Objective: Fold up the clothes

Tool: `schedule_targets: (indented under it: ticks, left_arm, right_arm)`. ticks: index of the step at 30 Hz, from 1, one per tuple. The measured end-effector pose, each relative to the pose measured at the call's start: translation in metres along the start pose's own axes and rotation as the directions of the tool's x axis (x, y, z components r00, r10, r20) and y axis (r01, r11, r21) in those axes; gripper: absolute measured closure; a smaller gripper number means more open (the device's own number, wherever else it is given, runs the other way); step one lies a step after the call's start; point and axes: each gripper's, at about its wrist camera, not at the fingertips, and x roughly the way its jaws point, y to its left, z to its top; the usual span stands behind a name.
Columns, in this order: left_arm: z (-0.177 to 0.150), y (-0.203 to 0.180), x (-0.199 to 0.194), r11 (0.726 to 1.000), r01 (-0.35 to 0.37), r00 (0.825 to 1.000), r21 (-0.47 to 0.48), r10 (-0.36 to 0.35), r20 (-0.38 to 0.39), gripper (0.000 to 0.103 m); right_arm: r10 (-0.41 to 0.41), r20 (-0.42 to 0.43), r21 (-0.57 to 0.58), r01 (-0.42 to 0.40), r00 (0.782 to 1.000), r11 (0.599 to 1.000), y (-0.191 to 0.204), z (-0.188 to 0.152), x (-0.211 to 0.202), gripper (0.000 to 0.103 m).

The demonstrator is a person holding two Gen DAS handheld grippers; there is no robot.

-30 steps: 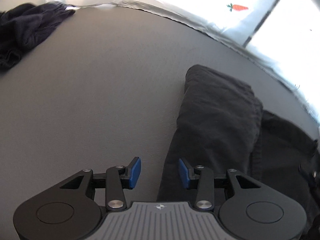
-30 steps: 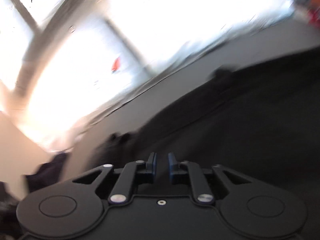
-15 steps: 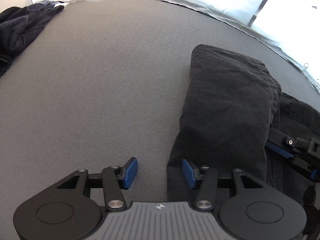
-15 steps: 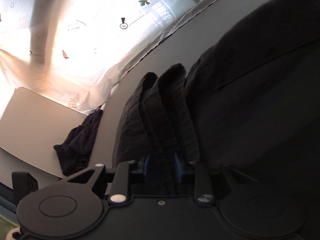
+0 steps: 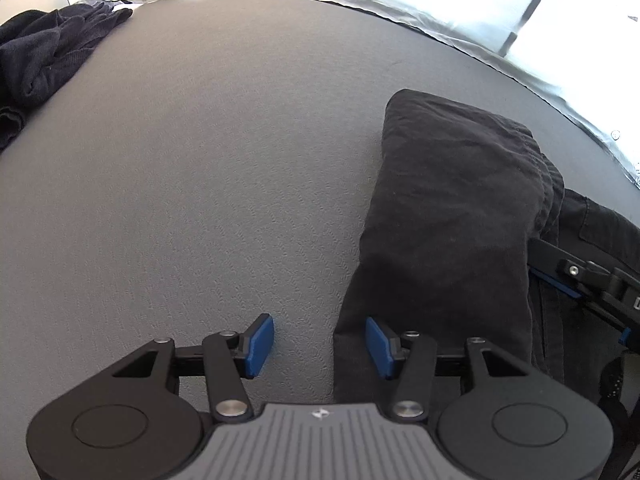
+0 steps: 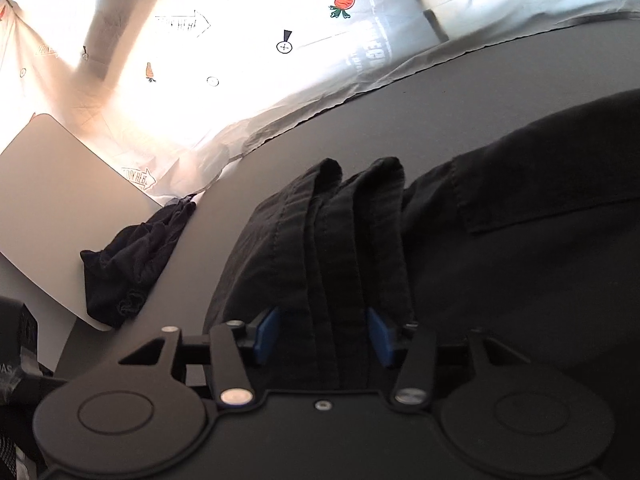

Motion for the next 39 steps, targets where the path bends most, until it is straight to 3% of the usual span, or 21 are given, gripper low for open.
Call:
schedule_targets:
  ticks: [2, 4, 6, 9, 14, 18, 20, 23, 27, 28, 36, 39]
  left_arm:
    - [0.000, 0.000, 0.000, 1.000, 0.001, 1.000, -0.001, -0.001, -0.001, 0.050]
    - [0.000, 0.001, 0.000, 1.000, 0.001, 1.000, 0.000, -0.001, -0.002, 0.050]
    - [0.000, 0.001, 0.000, 1.000, 0.003, 1.000, -0.003, -0.003, -0.001, 0.050]
    - [0.000, 0.002, -0.001, 1.000, 0.008, 1.000, -0.007, -0.008, 0.000, 0.050]
    - [0.000, 0.002, -0.001, 1.000, 0.006, 1.000, -0.004, -0.006, -0.001, 0.048]
    - [0.000, 0.002, -0.001, 1.000, 0.008, 1.000, 0.002, -0.008, -0.002, 0.048]
    - [0.000, 0.003, 0.000, 1.000, 0.015, 1.000, 0.002, -0.015, -0.004, 0.046]
    - [0.000, 0.003, 0.000, 1.000, 0.017, 1.000, 0.008, -0.017, -0.005, 0.045]
    - [0.000, 0.004, 0.000, 1.000, 0.021, 1.000, 0.004, -0.021, -0.005, 0.045]
    - [-0.001, 0.004, 0.000, 1.000, 0.022, 1.000, 0.003, -0.022, -0.004, 0.045]
    - [0.000, 0.003, 0.001, 1.000, 0.017, 1.000, 0.006, -0.017, -0.005, 0.044]
    - [0.000, 0.003, 0.000, 1.000, 0.016, 1.000, 0.007, -0.016, -0.008, 0.043]
  right_arm:
    - [0.000, -0.006, -0.006, 0.000, 1.000, 1.000, 0.002, 0.000, 0.001, 0.060]
    - [0.023, -0.021, -0.003, -0.023, 1.000, 1.000, 0.002, 0.002, 0.001, 0.103]
    - [0.050, 0.015, 0.006, -0.050, 0.999, 0.999, 0.002, 0.003, -0.011, 0.103]
    - [0.008, 0.119, 0.053, -0.015, 0.993, 0.998, -0.006, 0.004, -0.040, 0.103]
    - [-0.125, 0.081, 0.120, 0.115, 0.989, 0.986, -0.033, 0.003, -0.056, 0.098]
    - [-0.068, 0.060, 0.204, 0.055, 0.996, 0.977, -0.047, -0.006, -0.047, 0.073]
    - [-0.027, 0.053, 0.210, 0.015, 0.998, 0.978, -0.048, -0.009, -0.039, 0.071]
    - [0.063, 0.029, 0.223, -0.068, 0.998, 0.973, -0.048, -0.010, -0.023, 0.060]
    - [0.153, -0.003, 0.241, -0.147, 0.988, 0.959, -0.050, -0.008, -0.008, 0.061]
    - [0.161, -0.008, 0.235, -0.155, 0.987, 0.960, -0.051, -0.008, -0.006, 0.065]
    - [0.240, -0.009, 0.274, -0.228, 0.971, 0.934, -0.057, -0.014, -0.003, 0.063]
    - [0.225, -0.015, 0.251, -0.214, 0.974, 0.944, -0.055, -0.018, -0.002, 0.068]
